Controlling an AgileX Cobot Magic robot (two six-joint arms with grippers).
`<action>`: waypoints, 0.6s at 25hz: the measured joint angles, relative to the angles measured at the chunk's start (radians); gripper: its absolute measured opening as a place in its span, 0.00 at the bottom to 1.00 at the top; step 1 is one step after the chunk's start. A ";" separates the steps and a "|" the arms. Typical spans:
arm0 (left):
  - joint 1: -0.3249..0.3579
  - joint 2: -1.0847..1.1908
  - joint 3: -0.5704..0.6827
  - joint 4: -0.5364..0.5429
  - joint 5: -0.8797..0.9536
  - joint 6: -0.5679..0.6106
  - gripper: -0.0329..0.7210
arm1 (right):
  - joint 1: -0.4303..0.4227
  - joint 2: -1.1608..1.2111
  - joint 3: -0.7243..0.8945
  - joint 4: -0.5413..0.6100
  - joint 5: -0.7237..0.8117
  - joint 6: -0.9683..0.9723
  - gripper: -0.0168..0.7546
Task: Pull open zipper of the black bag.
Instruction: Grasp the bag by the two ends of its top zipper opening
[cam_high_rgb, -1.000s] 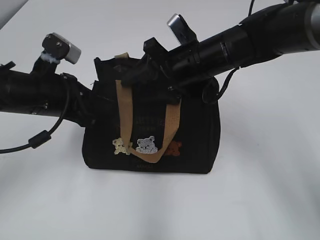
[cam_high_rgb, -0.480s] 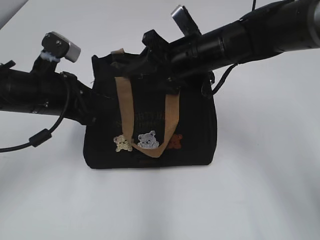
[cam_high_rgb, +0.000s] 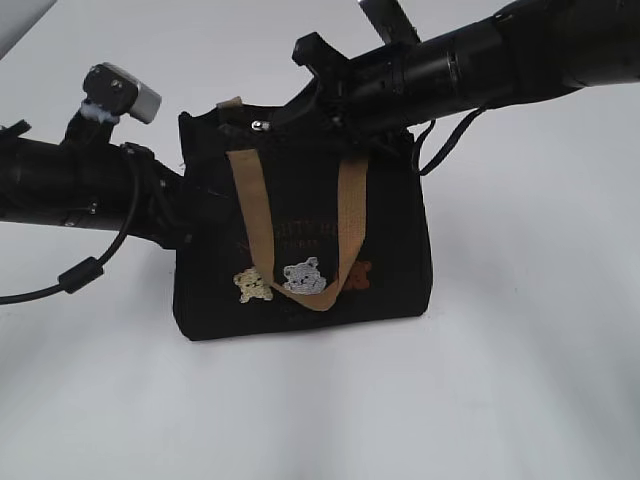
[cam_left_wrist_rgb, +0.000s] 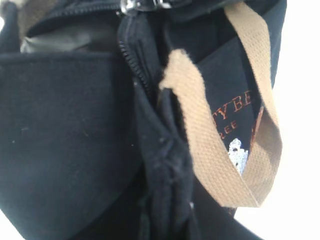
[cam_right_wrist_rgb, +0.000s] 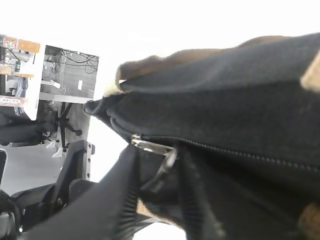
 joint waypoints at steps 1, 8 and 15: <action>0.000 0.000 0.000 0.000 0.000 0.000 0.13 | 0.000 0.000 0.000 0.000 0.000 -0.003 0.21; 0.000 0.000 0.000 0.000 0.004 0.000 0.13 | -0.013 -0.026 0.000 -0.037 0.044 -0.024 0.02; 0.000 -0.002 0.000 0.004 0.014 0.000 0.13 | -0.164 -0.150 0.000 -0.359 0.138 0.118 0.02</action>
